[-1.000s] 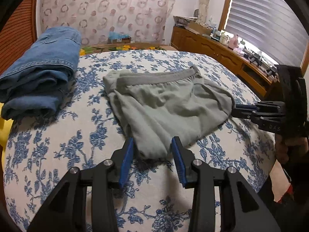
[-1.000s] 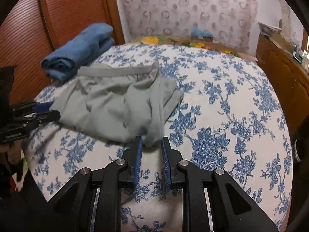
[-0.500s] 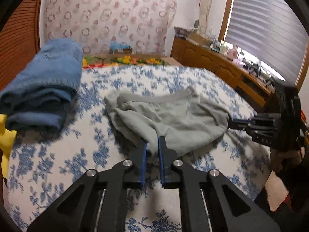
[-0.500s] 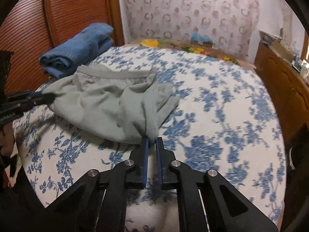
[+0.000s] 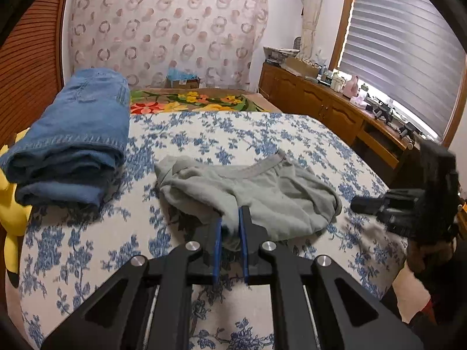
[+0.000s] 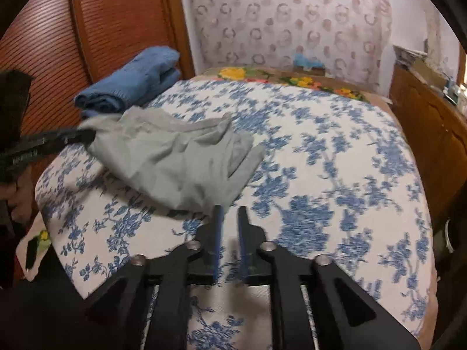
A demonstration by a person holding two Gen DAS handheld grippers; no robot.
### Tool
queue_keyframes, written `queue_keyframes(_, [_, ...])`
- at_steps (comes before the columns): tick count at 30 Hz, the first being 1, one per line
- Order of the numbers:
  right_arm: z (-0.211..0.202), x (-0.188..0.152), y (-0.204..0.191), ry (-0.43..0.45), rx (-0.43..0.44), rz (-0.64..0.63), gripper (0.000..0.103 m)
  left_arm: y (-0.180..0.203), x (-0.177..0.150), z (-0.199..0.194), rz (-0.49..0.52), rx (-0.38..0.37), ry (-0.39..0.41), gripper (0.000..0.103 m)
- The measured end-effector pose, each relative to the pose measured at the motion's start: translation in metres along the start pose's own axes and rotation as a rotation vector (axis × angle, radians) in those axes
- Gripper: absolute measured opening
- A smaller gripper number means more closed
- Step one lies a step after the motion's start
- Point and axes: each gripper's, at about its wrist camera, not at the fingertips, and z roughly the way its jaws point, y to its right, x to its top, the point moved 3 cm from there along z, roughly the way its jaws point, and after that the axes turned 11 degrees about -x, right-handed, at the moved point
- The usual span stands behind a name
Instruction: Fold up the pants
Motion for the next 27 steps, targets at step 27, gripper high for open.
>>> queue_keyframes(27, [-0.009,0.008,0.012,0.054,-0.056,-0.007,0.003,0.006,0.018,-0.001,0.039,0.000,0.016,0.008])
